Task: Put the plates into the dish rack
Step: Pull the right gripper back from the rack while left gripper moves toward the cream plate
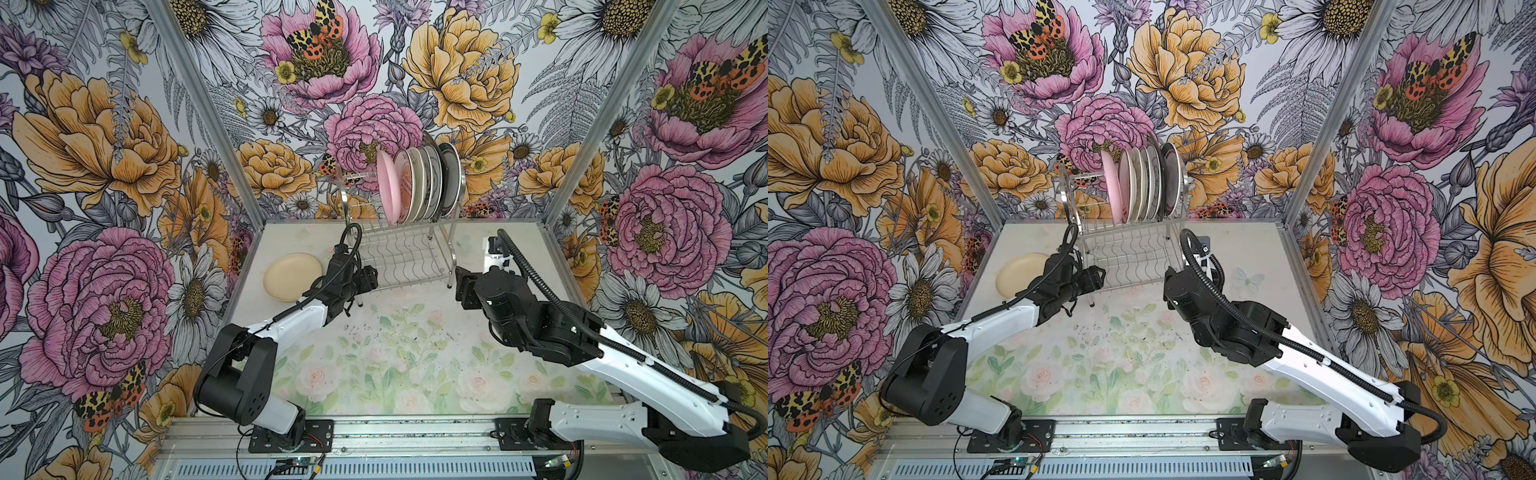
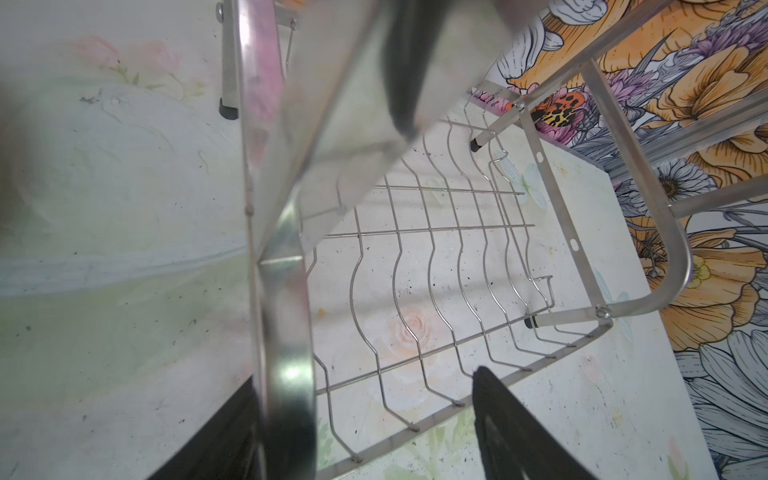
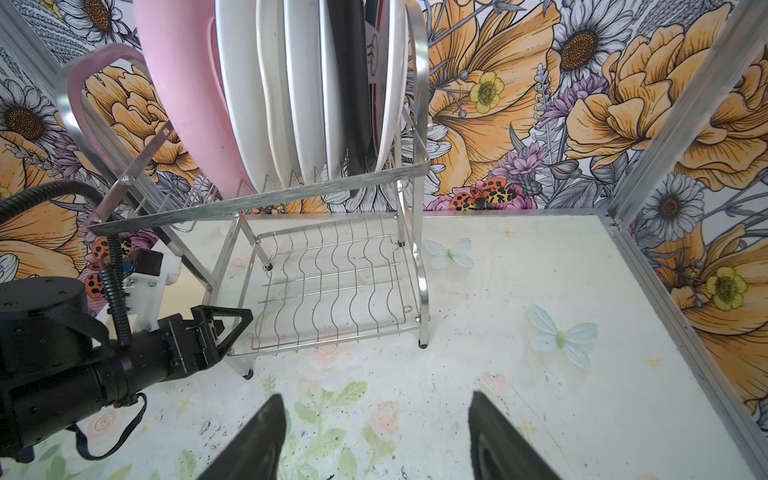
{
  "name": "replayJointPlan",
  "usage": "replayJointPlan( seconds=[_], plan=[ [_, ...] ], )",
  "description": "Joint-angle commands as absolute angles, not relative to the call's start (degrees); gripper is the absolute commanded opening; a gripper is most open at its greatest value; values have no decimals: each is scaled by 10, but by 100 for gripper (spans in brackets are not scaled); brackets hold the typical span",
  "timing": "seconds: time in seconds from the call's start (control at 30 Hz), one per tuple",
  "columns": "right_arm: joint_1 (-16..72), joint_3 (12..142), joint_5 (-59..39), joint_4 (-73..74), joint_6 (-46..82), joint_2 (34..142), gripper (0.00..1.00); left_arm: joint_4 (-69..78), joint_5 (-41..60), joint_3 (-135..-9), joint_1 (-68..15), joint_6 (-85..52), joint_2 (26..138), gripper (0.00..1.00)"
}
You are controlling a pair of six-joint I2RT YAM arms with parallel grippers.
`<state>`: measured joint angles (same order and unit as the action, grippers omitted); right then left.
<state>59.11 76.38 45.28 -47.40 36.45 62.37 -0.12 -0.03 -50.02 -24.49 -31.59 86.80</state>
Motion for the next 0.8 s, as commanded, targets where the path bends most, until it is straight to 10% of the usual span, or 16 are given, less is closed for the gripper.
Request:
replayJointPlan(
  seconds=[0.0, 0.77],
  plan=[
    [581, 752, 440, -480, 367, 607, 70, 50, 28, -536, -269, -330, 891, 76],
    [516, 692, 322, -478, 374, 590, 74, -148, 32, -436, -218, -325, 679, 91]
  ],
)
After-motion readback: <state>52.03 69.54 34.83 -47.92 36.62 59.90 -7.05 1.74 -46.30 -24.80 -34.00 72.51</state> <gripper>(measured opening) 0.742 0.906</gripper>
